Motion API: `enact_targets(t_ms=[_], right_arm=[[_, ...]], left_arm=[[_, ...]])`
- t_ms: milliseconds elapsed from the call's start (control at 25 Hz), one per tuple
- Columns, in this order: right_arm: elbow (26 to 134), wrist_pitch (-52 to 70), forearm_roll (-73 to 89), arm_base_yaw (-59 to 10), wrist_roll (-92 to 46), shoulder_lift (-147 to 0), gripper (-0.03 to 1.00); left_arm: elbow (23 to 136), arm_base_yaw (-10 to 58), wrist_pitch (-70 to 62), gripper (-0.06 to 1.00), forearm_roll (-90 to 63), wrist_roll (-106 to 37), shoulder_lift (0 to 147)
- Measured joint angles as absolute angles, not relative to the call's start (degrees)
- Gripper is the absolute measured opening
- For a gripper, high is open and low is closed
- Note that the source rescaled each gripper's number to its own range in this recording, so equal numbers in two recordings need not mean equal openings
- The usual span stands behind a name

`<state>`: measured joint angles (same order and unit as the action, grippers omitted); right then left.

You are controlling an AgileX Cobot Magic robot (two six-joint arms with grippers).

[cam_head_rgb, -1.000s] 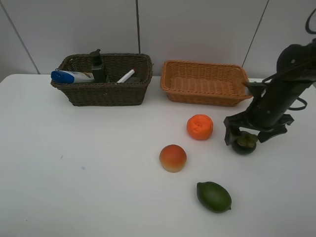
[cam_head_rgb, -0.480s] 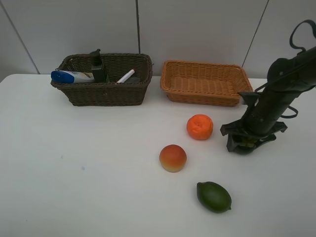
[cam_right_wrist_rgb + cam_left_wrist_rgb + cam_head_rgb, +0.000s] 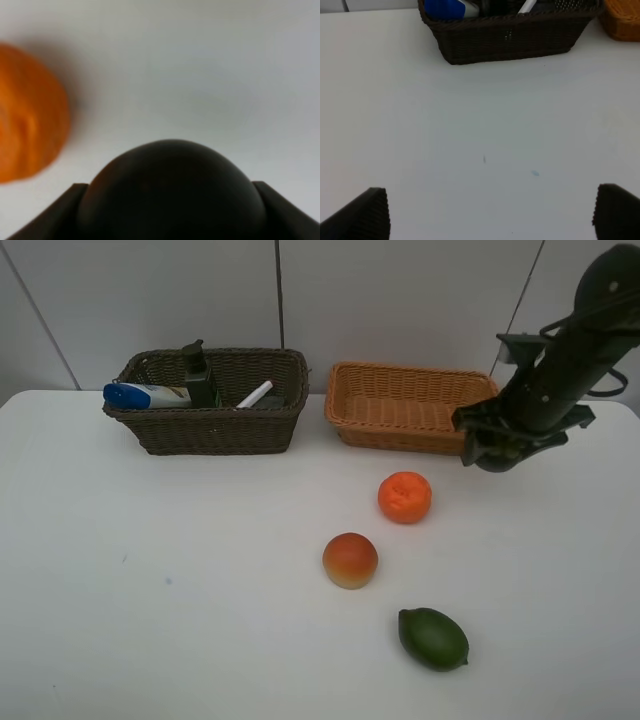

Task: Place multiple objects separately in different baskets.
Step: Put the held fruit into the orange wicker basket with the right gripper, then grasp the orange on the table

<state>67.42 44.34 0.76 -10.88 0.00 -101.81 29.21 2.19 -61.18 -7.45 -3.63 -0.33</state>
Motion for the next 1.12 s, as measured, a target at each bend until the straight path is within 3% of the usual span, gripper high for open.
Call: enact_targets(t_ms=[520,560,640,720,800,1120], right_arm=[[110.76,51.95,-6.12,-10.88,0.32,-129.57,0.14],[113.27,52.45,-7.23,-10.88,0.90,-131.39,0.24],[115.30,53.36,-8.45,-10.88,1.31,-133.54,0.69],[115.67,54.04,-8.84,-10.88,1.36,-134.26,0.87],[115.76,55.35,-8.77,-10.88,1.36,-134.44,0.95],[115.81,68.79,-1.96,-11.14,1.60,-129.17,0.99]], left_arm=[[29.21,2.19,-61.18,1.00,-8.01,-3.63,-0.33],[29.21,2.19,-61.18,1.00,-8.06,-3.63,-0.33],[29.21,2.19,-61.18,1.00,-8.07,-3.63,-0.33],[29.21,2.19,-61.18,1.00,-8.11,-3.63,-0.33],[29.21,2.19,-61.18,1.00,-8.11,-3.63,-0.33],[29.21,2.19,-61.18,1.00,-8.28,-3.63,-0.33]])
